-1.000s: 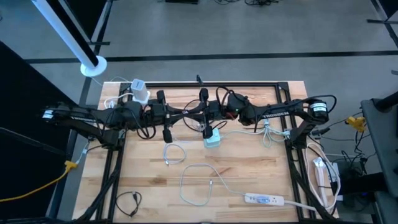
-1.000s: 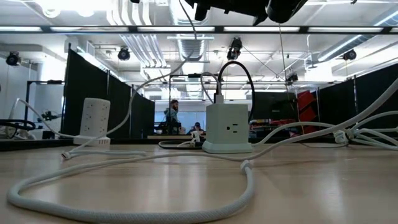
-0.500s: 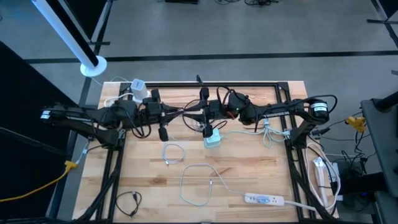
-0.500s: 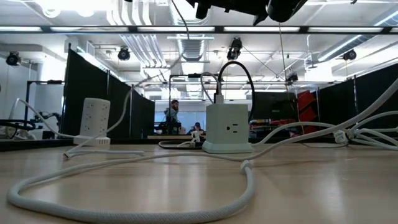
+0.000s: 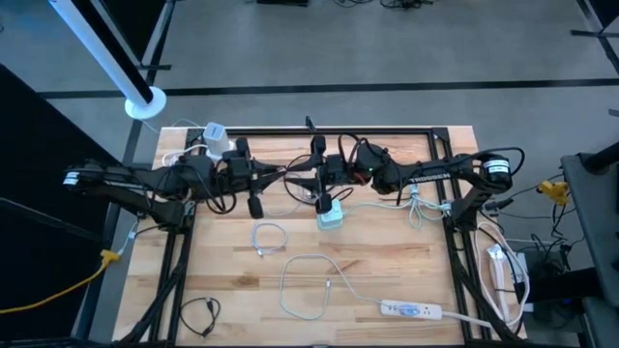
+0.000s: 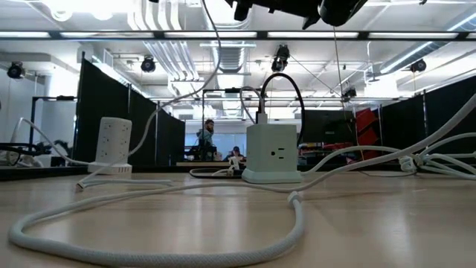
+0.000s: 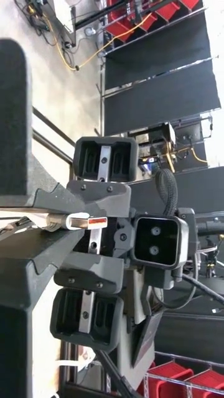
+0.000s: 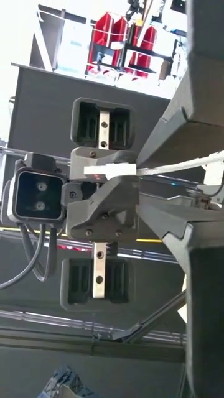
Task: Insert USB
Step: Insert the light blue charger cable into the top white outlet extension
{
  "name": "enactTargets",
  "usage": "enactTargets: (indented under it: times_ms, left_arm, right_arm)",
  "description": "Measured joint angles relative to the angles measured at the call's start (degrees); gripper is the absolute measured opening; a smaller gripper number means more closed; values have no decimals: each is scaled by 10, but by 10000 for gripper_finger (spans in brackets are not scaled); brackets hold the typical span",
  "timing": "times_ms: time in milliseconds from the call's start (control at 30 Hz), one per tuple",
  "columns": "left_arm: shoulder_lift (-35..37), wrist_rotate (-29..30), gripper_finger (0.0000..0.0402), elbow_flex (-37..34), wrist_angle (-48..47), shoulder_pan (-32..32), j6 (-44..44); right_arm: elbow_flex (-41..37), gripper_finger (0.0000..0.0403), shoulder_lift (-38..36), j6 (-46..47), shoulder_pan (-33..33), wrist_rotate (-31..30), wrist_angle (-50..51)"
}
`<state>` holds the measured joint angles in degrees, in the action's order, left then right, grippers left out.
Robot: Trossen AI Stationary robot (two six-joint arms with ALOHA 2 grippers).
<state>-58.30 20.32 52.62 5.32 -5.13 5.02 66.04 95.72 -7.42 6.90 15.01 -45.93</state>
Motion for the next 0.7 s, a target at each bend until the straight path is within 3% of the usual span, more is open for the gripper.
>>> enactTargets:
  times_ms: [700]
  left_arm:
    - [-11, -3, 19, 0, 12, 0, -11]
  right_arm:
    - [1, 16, 1, 1, 1, -1, 8]
